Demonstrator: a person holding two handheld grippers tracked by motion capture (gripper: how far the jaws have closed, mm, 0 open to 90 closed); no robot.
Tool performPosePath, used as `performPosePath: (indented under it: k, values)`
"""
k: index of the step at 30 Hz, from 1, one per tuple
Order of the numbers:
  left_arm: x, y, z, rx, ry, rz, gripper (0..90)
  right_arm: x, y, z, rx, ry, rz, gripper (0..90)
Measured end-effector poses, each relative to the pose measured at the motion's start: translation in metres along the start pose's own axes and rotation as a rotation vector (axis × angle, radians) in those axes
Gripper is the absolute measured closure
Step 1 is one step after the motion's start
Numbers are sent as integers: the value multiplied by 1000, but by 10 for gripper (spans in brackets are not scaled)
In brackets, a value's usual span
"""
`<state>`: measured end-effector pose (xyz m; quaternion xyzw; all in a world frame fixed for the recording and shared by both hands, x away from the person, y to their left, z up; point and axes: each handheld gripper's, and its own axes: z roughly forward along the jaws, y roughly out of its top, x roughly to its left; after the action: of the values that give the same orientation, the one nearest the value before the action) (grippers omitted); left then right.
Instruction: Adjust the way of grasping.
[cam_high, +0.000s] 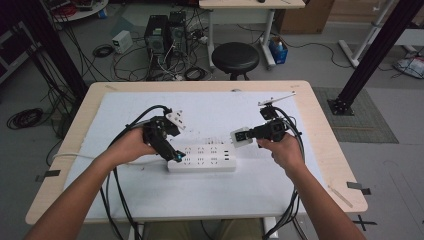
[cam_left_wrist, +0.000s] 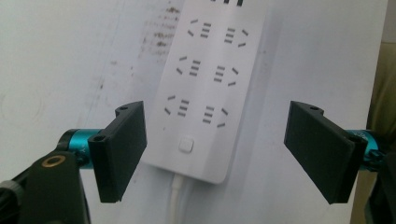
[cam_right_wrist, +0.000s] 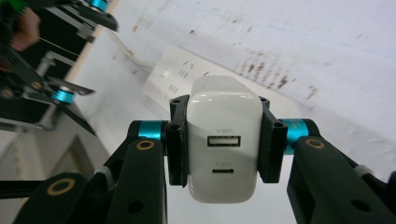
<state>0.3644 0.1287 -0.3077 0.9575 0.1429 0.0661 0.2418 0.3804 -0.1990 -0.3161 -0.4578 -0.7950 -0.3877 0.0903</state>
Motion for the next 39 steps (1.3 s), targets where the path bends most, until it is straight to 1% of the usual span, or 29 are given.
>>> performPosePath:
  k: [2, 4, 7, 8, 9, 10, 11, 12, 13, 14, 15, 16, 17, 19, 20, 21, 22, 23, 24, 25, 27, 28, 29, 30, 33, 34, 37, 38, 39]
  values:
    - [3, -6, -4, 8, 6, -25, 212, 2, 4, -3, 17, -41, -37, 620]
    - [7, -12, -9, 34, 14, -26, 212, 6, 7, -5, 39, -92, -96, 620]
    - [11, -20, -15, 47, 25, -42, 212, 12, 11, -10, 58, -137, -172, 620]
    - [11, -20, -15, 47, 25, -42, 212, 12, 11, -10, 58, -137, -172, 620]
    - [13, -25, -19, 51, 31, -52, 212, 16, 15, -15, 68, -172, -232, 620]
    - [13, -25, -19, 51, 31, -52, 212, 16, 15, -15, 68, -172, -232, 620]
    - [14, -29, -21, 41, 40, -76, 212, 18, 19, -19, 72, -193, -256, 619]
    - [16, -31, -23, 62, 41, -59, 212, 18, 20, -20, 73, -204, -268, 619]
    - [16, -33, -23, 42, 42, -87, 212, 19, 21, -22, 74, -220, -296, 619]
    - [16, -33, -23, 42, 42, -87, 212, 19, 21, -22, 74, -220, -296, 619]
    - [17, -37, -24, 37, 40, -97, 212, 21, 22, -24, 81, -240, -312, 619]
    - [19, -40, -26, 53, 44, -86, 212, 23, 24, -27, 95, -262, -357, 619]
    - [19, -42, -26, 45, 48, -99, 212, 23, 25, -28, 100, -265, -367, 619]
    - [20, -46, -28, 57, 48, -91, 212, 26, 26, -29, 117, -278, -403, 619]
    - [20, -48, -29, 56, 51, -90, 211, 27, 26, -29, 130, -287, -424, 619]
    - [19, -50, -28, 47, 50, -105, 212, 29, 27, -30, 148, -300, -449, 619]
    - [19, -51, -30, 64, 44, -98, 212, 29, 27, -30, 164, -306, -479, 619]
    - [19, -52, -30, 57, 40, -109, 212, 31, 28, -30, 183, -314, -496, 619]
    - [19, -52, -30, 57, 40, -109, 212, 31, 28, -30, 183, -314, -496, 619]
    - [19, -54, -30, 68, 46, -109, 212, 33, 28, -30, 221, -320, -538, 619]
    - [20, -55, -32, 82, 44, -107, 212, 34, 29, -31, 242, -317, -555, 619]
    - [19, -56, -31, 76, 49, -120, 212, 35, 29, -30, 245, -315, -558, 619]
    - [20, -56, -32, 86, 50, -109, 212, 35, 30, -30, 258, -318, -570, 619]
    - [20, -56, -32, 85, 50, -111, 212, 35, 30, -29, 265, -316, -583, 619]
    - [22, -58, -34, 107, 56, -96, 212, 36, 31, -28, 285, -321, -595, 619]
    - [22, -59, -34, 113, 56, -94, 212, 37, 32, -26, 299, -323, -618, 619]
    - [22, -60, -36, 120, 60, -97, 212, 39, 33, -26, 311, -331, -636, 619]
    - [22, -61, -37, 120, 55, -104, 212, 41, 33, -25, 331, -348, -668, 619]
    - [22, -62, -37, 118, 55, -110, 212, 42, 33, -25, 338, -359, -671, 619]
